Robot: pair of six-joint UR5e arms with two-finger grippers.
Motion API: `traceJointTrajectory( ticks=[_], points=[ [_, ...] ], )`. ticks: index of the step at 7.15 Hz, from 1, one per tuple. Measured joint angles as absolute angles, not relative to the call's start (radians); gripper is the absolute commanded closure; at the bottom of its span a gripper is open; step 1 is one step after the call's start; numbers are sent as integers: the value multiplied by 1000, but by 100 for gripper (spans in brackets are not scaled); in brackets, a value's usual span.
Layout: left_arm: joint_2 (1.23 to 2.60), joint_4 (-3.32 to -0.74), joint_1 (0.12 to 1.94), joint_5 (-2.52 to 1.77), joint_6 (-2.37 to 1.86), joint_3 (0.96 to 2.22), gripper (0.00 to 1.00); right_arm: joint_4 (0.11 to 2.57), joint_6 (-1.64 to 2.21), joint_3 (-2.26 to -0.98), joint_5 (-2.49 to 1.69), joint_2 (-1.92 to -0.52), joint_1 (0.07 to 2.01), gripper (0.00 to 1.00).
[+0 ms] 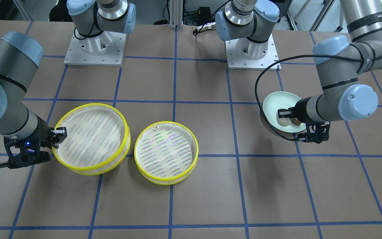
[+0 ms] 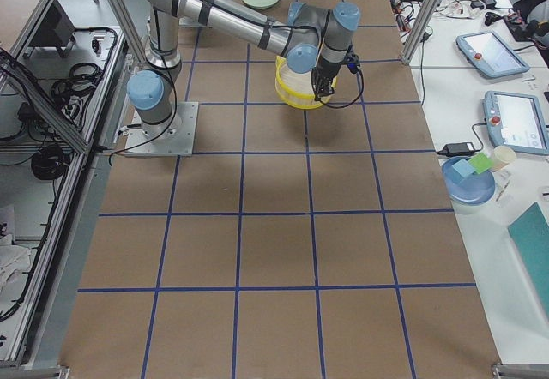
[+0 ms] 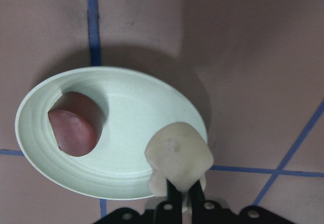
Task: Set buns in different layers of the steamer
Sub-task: 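Carry the white bun with the left gripper into the bottom steamer tier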
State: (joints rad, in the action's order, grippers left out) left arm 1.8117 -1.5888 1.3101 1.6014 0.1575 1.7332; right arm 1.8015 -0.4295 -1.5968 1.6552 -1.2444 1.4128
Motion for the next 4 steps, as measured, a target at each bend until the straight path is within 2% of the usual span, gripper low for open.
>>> traceJointTrajectory(
  ticks=[4],
  points=[
    [1800,-1389,1526,1392,-2,1693,100,1801,-424,-1597,1653,-1245,1413,100]
  ],
)
